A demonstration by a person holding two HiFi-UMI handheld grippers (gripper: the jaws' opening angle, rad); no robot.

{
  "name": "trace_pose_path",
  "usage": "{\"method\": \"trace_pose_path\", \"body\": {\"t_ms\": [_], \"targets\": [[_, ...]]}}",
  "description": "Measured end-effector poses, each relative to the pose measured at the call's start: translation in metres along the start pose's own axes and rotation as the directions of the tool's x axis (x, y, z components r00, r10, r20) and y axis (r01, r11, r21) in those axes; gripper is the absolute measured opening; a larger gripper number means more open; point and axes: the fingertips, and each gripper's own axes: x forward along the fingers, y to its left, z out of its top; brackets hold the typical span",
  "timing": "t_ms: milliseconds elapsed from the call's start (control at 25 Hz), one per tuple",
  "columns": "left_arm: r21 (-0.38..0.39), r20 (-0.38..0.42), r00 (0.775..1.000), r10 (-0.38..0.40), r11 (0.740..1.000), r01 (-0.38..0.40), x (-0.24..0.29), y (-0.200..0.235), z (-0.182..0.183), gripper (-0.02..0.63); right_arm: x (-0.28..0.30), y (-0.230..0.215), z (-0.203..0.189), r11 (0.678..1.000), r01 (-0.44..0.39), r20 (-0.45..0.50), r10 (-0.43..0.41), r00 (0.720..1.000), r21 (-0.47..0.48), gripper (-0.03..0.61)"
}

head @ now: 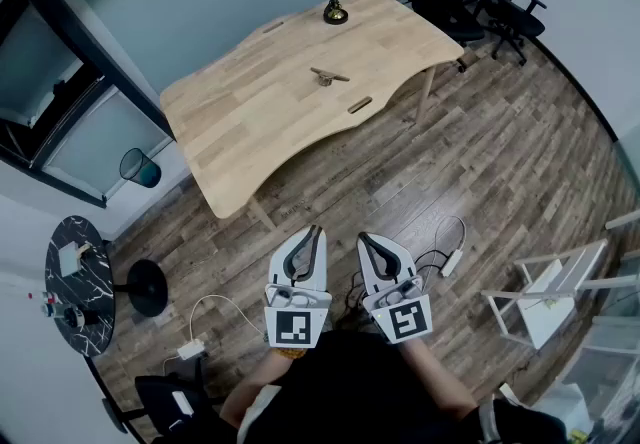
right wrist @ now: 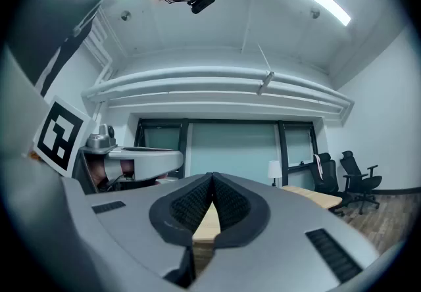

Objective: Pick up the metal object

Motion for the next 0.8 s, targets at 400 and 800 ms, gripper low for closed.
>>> {"method": "trace_pose_path", "body": {"t_ms": [400, 800], "targets": [[-0.010, 0.022, 0.999, 0.040, 0.999, -0.040, 0.040, -0.045, 0.012, 0.035, -0.023, -0.069, -0.007, 0.995, 0.000, 0.032, -0.003, 0.999, 0.103, 0.002], [-0.024, -0.013, 0.995, 0.101, 0.995, -0.102, 0.069, -0.049, 0.001, 0.035, -0.014, -0.110, -0.030, 0.990, -0.042, -0.016, 0.044, 0.999, 0.131, 0.002]]}}
